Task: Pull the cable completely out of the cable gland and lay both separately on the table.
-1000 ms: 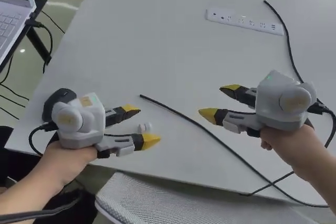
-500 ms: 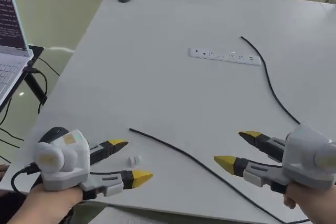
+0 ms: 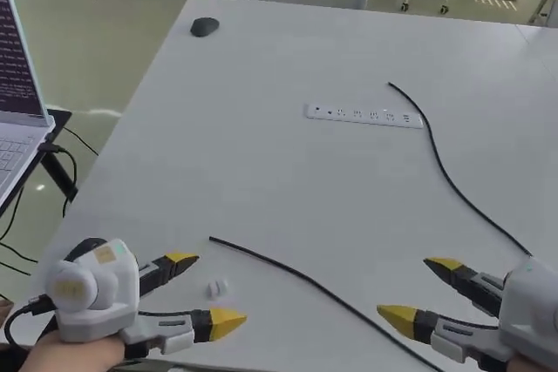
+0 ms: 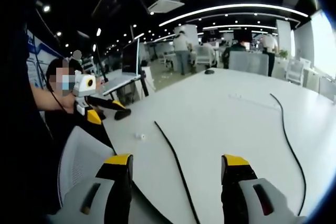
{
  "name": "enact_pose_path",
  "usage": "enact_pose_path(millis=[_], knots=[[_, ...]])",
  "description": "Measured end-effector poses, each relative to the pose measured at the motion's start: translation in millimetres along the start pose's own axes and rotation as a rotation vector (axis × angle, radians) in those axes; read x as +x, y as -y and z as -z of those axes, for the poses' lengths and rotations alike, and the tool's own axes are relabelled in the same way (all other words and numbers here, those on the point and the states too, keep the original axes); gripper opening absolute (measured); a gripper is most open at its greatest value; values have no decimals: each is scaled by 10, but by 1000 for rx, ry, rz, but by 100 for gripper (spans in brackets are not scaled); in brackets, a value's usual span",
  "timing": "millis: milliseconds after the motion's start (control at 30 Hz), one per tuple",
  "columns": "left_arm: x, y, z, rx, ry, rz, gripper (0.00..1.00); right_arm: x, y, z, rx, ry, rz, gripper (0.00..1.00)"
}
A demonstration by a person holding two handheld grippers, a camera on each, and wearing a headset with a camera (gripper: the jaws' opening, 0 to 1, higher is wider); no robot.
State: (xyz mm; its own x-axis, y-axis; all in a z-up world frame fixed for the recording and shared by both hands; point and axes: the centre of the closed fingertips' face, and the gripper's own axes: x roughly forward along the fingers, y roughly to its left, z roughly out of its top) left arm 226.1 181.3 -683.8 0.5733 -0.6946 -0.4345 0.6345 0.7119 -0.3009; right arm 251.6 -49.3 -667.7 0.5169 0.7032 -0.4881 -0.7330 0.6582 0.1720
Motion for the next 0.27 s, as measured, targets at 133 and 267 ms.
enact_pose_path(millis=[133,267], knots=[[-32,3,111,12,-47,-21,79,-79,45,206,2,-52,2,70],[-34,9,191,11,-70,-28,82,-130,89,357,4,-83,-7,72]])
